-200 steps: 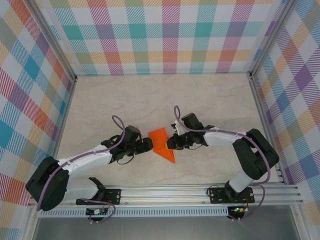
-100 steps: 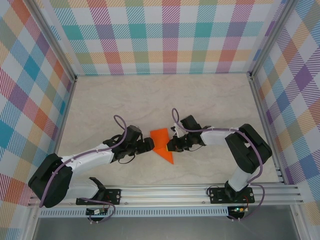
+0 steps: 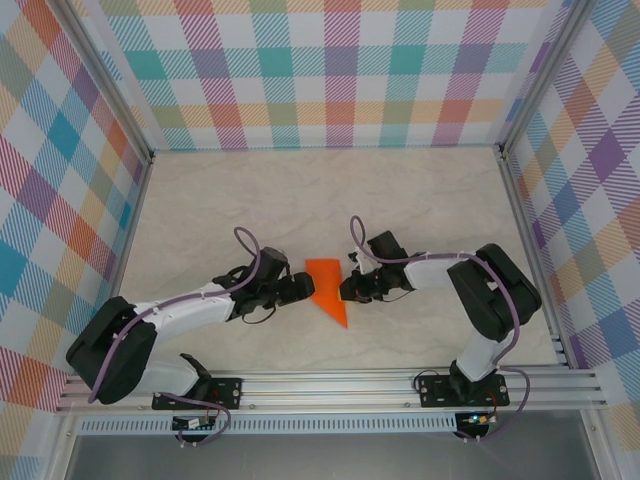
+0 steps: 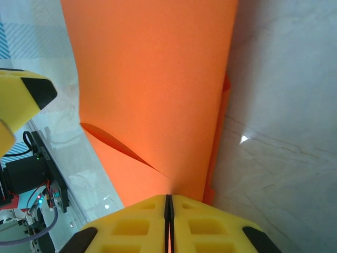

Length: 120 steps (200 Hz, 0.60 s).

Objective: Fold a paper plane with a square sheet of paper (pick it up from the middle)
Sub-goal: Fold the wing for the fifth time at the center of the table.

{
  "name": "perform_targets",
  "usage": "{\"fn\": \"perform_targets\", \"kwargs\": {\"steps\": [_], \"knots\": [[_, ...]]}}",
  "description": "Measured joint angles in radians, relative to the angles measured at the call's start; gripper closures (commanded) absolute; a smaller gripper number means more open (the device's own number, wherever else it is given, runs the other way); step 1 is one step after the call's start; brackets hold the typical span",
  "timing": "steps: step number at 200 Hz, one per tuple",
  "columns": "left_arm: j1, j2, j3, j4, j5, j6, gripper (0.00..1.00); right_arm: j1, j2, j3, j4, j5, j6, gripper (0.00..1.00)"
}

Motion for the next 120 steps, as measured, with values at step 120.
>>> {"fn": "perform_targets", "kwargs": {"steps": [120], "knots": [[-0.055,0.233,0.114,0.109,0.043,-0.034,0.32,-0.01,0.021,-0.008,0.007,-0.003,0.005,0.89]]}}
